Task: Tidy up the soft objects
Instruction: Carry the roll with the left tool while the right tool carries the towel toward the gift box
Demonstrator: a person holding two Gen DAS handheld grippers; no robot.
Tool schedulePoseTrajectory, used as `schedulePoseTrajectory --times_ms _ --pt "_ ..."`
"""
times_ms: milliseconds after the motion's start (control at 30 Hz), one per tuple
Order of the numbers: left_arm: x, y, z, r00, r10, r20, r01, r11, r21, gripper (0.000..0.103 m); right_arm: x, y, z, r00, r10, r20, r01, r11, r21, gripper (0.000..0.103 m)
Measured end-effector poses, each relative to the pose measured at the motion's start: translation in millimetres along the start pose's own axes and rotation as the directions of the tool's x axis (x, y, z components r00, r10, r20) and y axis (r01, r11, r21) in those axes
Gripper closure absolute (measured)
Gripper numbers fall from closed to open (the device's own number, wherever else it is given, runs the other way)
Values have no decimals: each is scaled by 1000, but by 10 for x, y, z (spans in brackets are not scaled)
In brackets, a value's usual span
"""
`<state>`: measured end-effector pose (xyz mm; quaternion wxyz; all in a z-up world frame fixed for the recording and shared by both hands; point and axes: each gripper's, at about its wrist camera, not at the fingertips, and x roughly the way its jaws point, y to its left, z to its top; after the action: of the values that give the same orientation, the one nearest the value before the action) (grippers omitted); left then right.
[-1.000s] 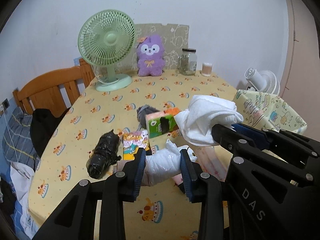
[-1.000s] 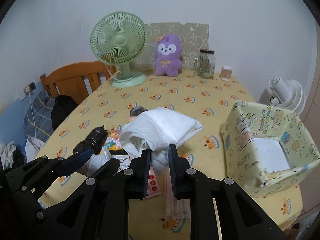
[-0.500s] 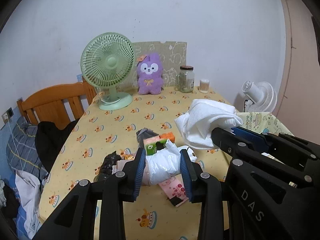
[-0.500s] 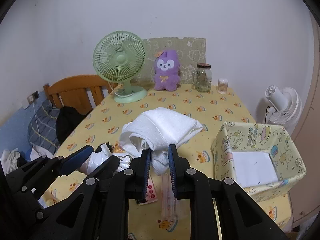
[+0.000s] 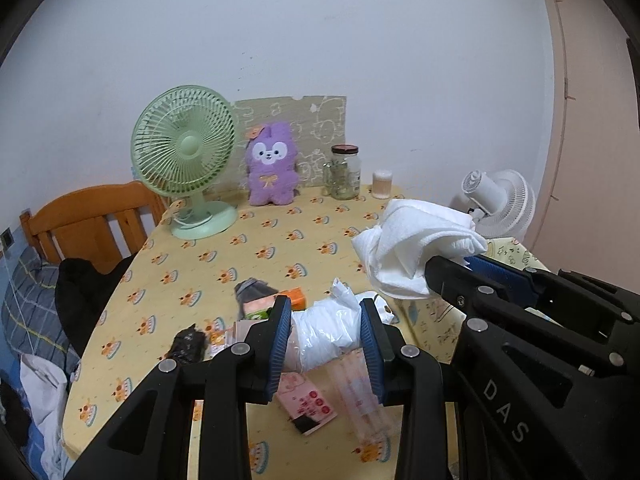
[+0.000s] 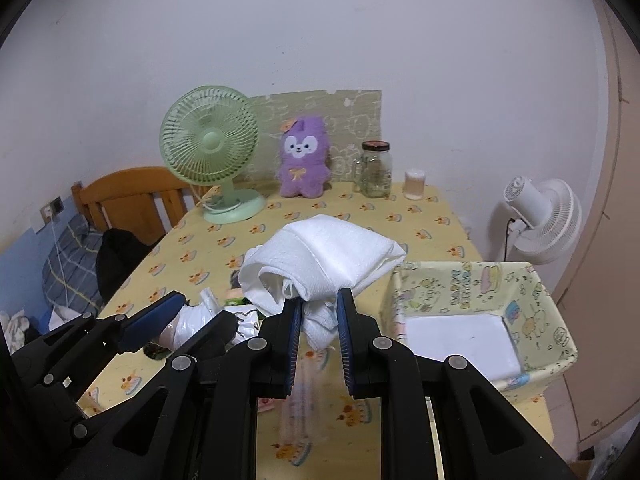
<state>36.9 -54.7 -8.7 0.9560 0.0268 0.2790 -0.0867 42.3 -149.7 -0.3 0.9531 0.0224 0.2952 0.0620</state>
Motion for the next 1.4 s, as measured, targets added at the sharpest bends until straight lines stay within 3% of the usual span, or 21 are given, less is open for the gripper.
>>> schedulePoseTrajectory --times_ms 533,1033,1400 --pt "125 -432 137 1000 -6 16 6 999 32 68 -7 -474 51 1000 -2 25 1 999 43 82" --pt "386 -874 241 998 -55 -4 55 997 60 68 73 -991 72 1000 -14 20 13 997 70 82" --pt "670 -1266 269 991 -120 -57 124 988 91 68 174 -1419 35 996 -84 -30 87 991 104 82"
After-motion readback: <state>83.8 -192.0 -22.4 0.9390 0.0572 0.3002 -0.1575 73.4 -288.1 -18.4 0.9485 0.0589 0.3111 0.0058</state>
